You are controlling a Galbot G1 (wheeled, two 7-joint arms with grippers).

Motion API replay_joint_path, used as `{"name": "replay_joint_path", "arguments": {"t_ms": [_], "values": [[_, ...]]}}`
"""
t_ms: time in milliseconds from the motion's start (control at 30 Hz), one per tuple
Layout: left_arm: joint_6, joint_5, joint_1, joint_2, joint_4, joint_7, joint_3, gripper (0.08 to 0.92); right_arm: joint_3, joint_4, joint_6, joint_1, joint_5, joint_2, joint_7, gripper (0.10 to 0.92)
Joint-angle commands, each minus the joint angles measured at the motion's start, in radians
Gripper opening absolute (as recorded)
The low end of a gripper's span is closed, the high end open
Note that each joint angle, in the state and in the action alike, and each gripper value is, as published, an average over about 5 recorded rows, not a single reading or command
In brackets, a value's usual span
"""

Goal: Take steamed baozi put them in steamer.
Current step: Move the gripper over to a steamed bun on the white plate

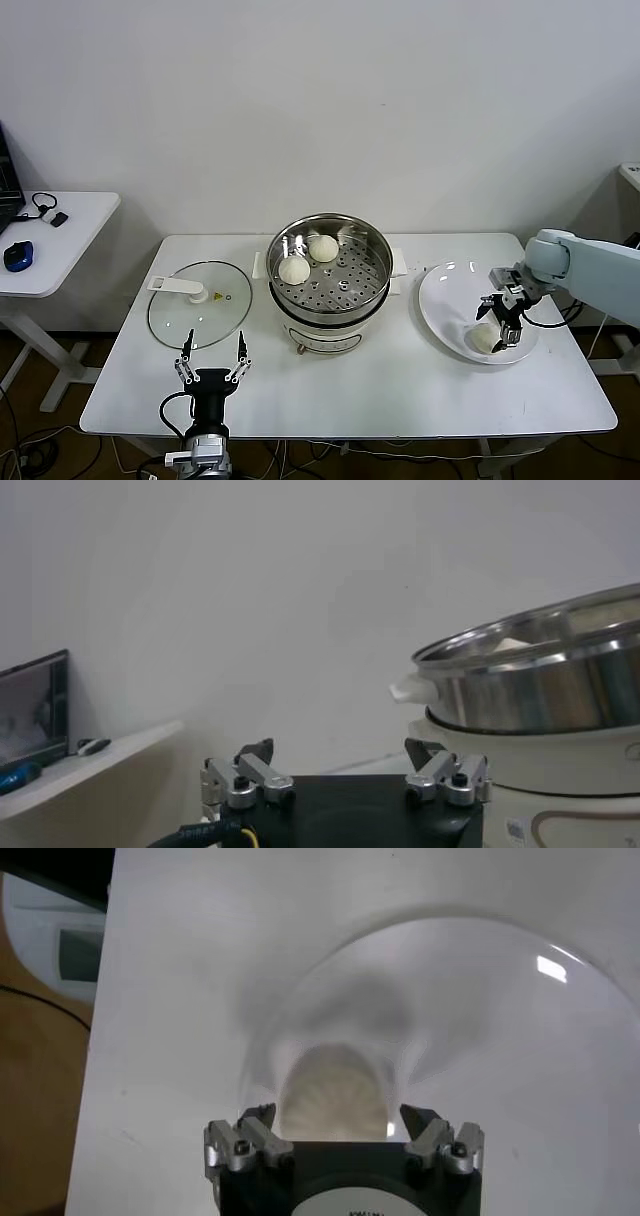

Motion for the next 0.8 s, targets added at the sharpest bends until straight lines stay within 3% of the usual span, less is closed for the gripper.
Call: {"name": "replay_joint_path", "arguments": {"t_ms": [33,267,567,800], "values": [[0.002,0.000,-0.001,-0.049,0.000,0.001,0.000,0.823,0.013,-0.012,-0.001,-0.015,-0.008,0.005,-0.004,0.823],[0.001,0.000,-0.003,-0.049,0.002,0.001,0.001,0.823,0.008,-0.013,-0.002,-0.008,-0.021,0.002,-0.010,0.810],[0.000,0.000,-0.004,-0.049,0.002,0.001,0.002,0.823,-0.006,0.001,-0.004,0.013,-0.033,0.000,-0.012,0.661],[-0.001,0.001,-0.002,-0.049,0.000,0.001,0.004,0.823,-0.139,0.090,0.009,0.182,-0.009,0.006,-0.014,0.620]]}}
